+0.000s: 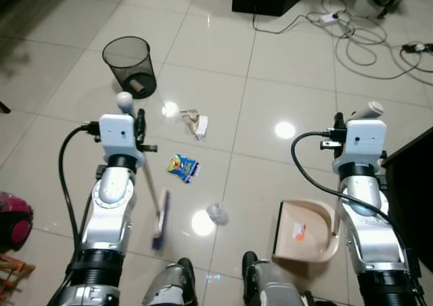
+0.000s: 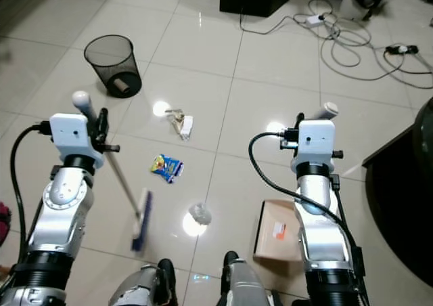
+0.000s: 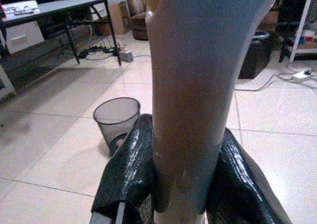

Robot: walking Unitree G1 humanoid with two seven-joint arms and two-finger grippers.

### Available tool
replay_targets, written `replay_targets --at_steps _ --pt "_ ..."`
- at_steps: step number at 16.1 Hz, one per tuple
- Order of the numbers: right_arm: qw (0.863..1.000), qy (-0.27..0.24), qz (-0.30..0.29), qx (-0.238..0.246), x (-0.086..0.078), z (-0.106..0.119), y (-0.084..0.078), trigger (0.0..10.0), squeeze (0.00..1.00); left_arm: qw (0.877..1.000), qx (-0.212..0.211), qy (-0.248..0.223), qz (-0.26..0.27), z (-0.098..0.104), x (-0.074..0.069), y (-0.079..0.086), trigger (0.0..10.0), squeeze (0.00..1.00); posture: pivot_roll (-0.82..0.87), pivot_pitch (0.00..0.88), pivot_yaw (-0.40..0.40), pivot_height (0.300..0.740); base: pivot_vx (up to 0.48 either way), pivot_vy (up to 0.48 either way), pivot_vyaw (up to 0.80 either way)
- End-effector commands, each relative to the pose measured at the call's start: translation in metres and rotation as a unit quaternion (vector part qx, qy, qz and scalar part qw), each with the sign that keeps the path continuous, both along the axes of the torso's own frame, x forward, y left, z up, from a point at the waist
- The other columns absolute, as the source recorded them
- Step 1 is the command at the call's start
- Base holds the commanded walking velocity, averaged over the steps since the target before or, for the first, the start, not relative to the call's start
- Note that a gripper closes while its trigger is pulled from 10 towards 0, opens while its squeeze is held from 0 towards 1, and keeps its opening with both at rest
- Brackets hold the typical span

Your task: Sweep floor

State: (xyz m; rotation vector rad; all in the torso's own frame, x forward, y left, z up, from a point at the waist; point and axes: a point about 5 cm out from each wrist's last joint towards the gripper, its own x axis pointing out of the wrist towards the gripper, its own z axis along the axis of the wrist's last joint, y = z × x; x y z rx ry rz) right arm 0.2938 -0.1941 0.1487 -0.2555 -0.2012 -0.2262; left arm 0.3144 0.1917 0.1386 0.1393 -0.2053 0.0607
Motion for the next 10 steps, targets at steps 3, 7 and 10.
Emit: replay_targets --at_steps 3,7,10 --pt "0.999 -0.028 -0.007 -0.020 0.001 -0.003 0.002 10.0 0.00 1.000 -0.016 0.007 0.024 -0.009 -0.009 0.011 10.0 0.00 -0.06 0.334 0.032 0.740 0.000 0.000 0.00" --pt "0.994 -0.075 0.057 -0.052 0.010 -0.005 0.021 10.0 0.00 0.999 -0.036 -0.007 0.003 -0.014 -0.018 -0.001 10.0 0.00 -0.05 0.383 0.010 0.740 0.000 0.000 0.00" --pt "0.988 -0.104 0.094 -0.066 0.024 -0.001 0.033 10.0 0.00 0.998 -0.054 -0.013 -0.027 -0.011 -0.022 -0.011 10.0 0.00 -0.03 0.418 0.011 0.740 0.000 0.000 0.00"
